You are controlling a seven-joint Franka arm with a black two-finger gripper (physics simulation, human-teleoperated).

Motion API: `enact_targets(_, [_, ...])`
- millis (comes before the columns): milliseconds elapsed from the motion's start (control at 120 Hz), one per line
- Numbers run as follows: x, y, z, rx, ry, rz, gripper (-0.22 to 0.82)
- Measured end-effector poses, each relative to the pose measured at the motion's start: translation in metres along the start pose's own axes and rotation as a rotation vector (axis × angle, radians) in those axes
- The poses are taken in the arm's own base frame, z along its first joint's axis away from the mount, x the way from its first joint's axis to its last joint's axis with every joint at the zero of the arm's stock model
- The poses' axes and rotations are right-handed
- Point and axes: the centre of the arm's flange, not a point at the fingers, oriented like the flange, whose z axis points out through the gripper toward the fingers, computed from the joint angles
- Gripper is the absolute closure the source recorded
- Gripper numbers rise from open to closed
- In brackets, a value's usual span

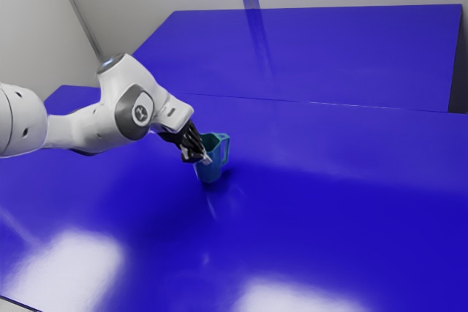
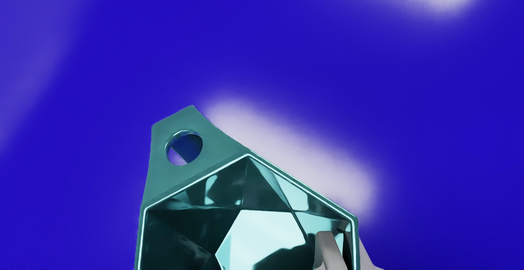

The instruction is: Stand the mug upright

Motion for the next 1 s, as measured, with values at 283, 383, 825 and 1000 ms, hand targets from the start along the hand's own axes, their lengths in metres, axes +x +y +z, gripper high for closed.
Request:
enact_targets(283, [-0.041,0.015,-0.027,0.046,-0.162,-0.274,0.79])
enact_targets(383, [-0.062,0.028,-0.029,0.049,-0.196,-0.383,0.79])
enact_targets(825, [-0.056,0.029,-0.009,0.176,-0.182,-0.612,0.79])
enact_targets(1000, [-0.051,0.03,0.0,0.194,-0.162,-0.704,0.79])
